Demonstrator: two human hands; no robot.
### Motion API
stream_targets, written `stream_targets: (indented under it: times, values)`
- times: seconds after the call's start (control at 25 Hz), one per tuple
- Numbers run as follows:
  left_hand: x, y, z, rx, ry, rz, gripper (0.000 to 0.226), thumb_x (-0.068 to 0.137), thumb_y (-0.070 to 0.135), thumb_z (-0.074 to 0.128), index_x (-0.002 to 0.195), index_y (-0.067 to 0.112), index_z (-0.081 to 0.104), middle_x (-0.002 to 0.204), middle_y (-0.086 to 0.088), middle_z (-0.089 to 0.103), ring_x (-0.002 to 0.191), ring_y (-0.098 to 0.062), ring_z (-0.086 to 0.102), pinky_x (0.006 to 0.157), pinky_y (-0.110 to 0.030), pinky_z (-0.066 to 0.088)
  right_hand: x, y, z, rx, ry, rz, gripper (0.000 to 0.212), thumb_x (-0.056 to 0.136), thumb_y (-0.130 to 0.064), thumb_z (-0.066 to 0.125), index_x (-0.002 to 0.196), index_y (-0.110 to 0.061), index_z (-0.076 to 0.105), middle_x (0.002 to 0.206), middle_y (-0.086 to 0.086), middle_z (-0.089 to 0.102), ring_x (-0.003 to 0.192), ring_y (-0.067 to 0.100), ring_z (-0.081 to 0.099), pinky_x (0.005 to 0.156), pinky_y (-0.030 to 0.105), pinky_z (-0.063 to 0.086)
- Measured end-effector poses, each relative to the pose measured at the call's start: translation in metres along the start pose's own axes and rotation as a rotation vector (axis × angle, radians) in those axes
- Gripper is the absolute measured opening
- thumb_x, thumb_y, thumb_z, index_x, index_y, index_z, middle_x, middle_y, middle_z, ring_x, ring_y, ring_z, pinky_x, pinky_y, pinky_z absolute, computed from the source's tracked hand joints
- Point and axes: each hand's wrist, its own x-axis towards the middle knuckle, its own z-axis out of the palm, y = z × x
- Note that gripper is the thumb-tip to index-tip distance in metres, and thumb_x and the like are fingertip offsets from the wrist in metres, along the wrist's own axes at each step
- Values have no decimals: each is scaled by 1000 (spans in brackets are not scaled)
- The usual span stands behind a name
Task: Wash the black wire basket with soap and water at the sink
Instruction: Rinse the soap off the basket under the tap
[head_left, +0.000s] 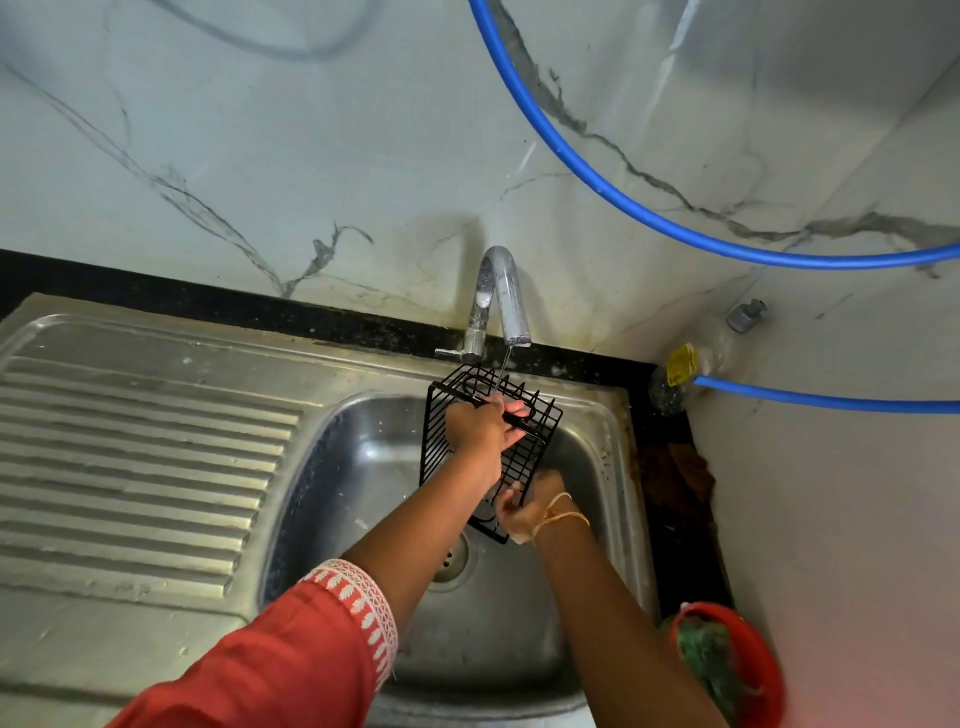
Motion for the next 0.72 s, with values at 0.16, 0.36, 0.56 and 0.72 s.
stream_targets:
  times: [0.16, 0.36, 0.56, 0.72]
  values:
    - [-6, 13, -7, -64, 17, -27, 32, 103, 19, 39, 80, 5, 56, 69, -10, 64, 57, -17, 63, 49, -26, 53, -12, -8, -35, -856, 69, -147, 45, 90, -52, 44, 94, -8, 50, 79, 12, 60, 48, 16, 50, 48, 20, 42]
    - [-9, 30, -9, 247, -60, 31, 54, 103, 37, 36, 60, 8, 50, 38, -2, 42, 30, -14, 41, 35, -18, 34, -42, -42, -7, -928, 68, -786, 30, 95, -25, 45, 68, -16, 51, 72, 13, 56, 60, 18, 46, 59, 27, 34]
    - [-16, 48, -15, 651, -242, 14, 61, 102, 51, 20, 61, 13, 45, 36, 3, 32, 38, -15, 36, 39, -19, 34, -76, -33, 30, -1155, -348, -1336, 49, 84, -25, 70, 129, -19, 53, 128, 1, 54, 115, 8, 49, 95, 19, 38]
    - [-18, 54, -25, 743, -313, 46, 66, 100, 57, 17, 61, 13, 47, 42, 2, 37, 35, -12, 35, 43, -21, 32, -90, -38, 42, -1412, -577, -1179, 73, 80, -27, 76, 143, -27, 38, 138, -10, 42, 128, 5, 38, 102, 23, 31]
